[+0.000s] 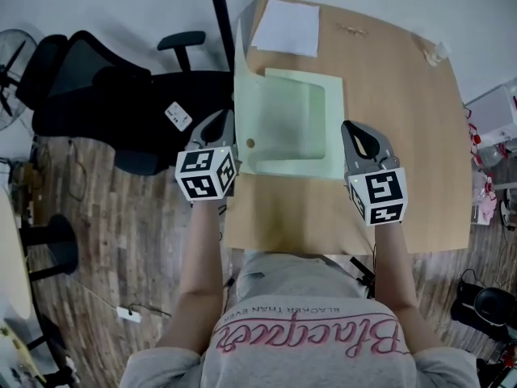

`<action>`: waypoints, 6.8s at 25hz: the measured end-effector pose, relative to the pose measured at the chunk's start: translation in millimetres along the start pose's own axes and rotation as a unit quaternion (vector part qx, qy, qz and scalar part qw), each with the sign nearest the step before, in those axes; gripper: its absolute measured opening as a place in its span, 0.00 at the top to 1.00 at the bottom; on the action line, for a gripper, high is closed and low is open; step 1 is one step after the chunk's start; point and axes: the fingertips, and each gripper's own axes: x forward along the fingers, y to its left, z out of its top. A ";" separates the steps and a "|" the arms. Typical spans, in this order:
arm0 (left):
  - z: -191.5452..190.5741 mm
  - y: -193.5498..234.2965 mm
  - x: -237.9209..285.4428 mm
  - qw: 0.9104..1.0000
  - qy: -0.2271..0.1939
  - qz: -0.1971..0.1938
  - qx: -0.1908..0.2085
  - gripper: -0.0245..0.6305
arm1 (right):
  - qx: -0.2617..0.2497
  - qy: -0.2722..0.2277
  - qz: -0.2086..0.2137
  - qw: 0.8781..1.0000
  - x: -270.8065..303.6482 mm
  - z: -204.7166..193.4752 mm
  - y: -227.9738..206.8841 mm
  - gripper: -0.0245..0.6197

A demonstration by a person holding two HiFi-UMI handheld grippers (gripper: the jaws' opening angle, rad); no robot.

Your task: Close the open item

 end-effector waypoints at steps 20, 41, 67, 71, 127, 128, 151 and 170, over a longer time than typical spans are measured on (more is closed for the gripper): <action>-48.2 -63.9 62.6 0.987 0.111 -0.094 0.072 0.94 | 0.035 0.012 -0.026 0.999 -15.2 -26.3 -19.1 0.96; -79.4 -126.9 99.9 0.965 0.187 -0.139 0.119 0.94 | 0.091 0.028 -0.060 0.994 -39.1 -65.7 -47.2 0.96; -126.1 -149.6 109.0 0.918 0.311 -0.182 0.163 0.94 | 0.137 0.034 -0.069 0.988 -35.0 -84.1 -51.6 0.96; -131.1 -150.0 110.5 0.902 0.343 -0.197 0.175 0.94 | 0.142 0.031 -0.069 0.987 -32.9 -82.9 -52.3 0.96; 122.3 -66.0 -48.4 0.977 -0.124 -0.092 0.145 0.94 | 0.053 -0.092 -0.146 0.983 -80.5 52.4 -14.7 0.96; 124.1 -65.0 -52.3 0.976 -0.135 -0.090 0.149 0.94 | 0.055 -0.096 -0.152 0.982 -82.7 53.9 -14.2 0.96; 159.3 -81.7 -82.8 0.961 -0.217 -0.031 0.167 0.94 | 0.029 -0.151 -0.146 0.977 -112.1 92.0 -43.7 0.96; 170.9 -100.5 -85.1 0.955 -0.224 -0.018 0.195 0.94 | 0.050 -0.174 -0.136 0.974 -121.7 86.2 -54.8 0.96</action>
